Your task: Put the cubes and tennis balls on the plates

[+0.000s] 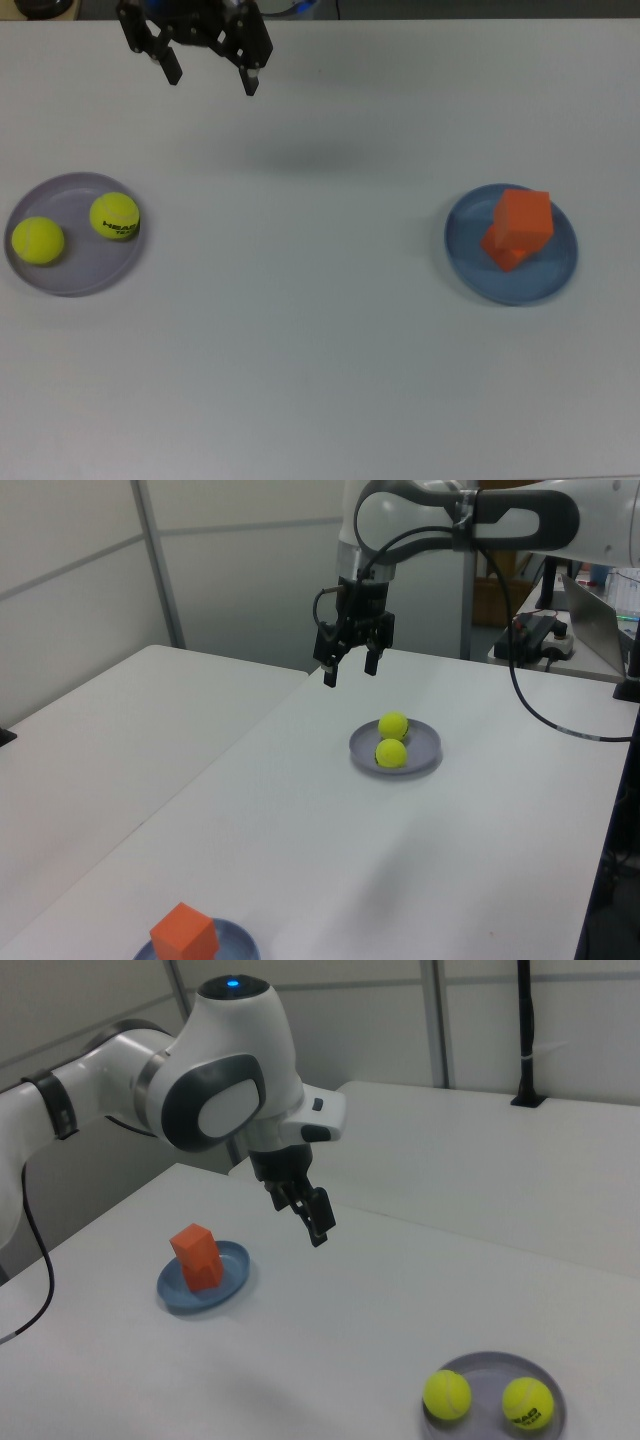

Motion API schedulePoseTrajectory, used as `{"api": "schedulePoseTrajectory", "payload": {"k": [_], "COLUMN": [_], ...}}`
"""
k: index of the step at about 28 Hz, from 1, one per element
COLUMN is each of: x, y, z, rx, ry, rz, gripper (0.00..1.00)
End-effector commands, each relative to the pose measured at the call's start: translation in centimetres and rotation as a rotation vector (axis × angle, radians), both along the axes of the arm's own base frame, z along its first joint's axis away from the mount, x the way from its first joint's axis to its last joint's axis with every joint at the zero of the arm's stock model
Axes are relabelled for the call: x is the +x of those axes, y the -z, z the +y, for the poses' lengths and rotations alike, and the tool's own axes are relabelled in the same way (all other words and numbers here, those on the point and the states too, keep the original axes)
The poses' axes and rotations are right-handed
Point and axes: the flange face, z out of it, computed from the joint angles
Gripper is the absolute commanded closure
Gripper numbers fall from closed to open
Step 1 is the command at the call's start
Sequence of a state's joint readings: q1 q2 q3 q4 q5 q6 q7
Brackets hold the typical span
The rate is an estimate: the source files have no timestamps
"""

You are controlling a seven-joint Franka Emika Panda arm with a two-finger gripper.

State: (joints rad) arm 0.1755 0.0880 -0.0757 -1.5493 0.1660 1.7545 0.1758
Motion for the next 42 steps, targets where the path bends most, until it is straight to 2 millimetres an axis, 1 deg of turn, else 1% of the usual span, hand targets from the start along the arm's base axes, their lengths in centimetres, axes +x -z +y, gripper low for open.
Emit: {"api": "schedulePoseTrajectory", "payload": {"k": [1,5,7,13,21,42], "x": [-1.4,-1.5,-2.0,-2.3,-3.1,-3.1], "y": [-1.5,-1.6,-2.2,-2.7,-3.4,-3.7], "z": [0.3,0.3,0.2,0.2,0.4,0.3], "rx": [-0.015,-0.015,-0.014,-0.013,-0.012,-0.009], "ry": [-0.001,0.000,-0.003,-0.003,-0.012,-0.013], "rz": [0.011,0.012,0.012,0.004,0.015,0.000], "gripper": [0.00,0.00,0.00,0.00,0.00,0.00]}}
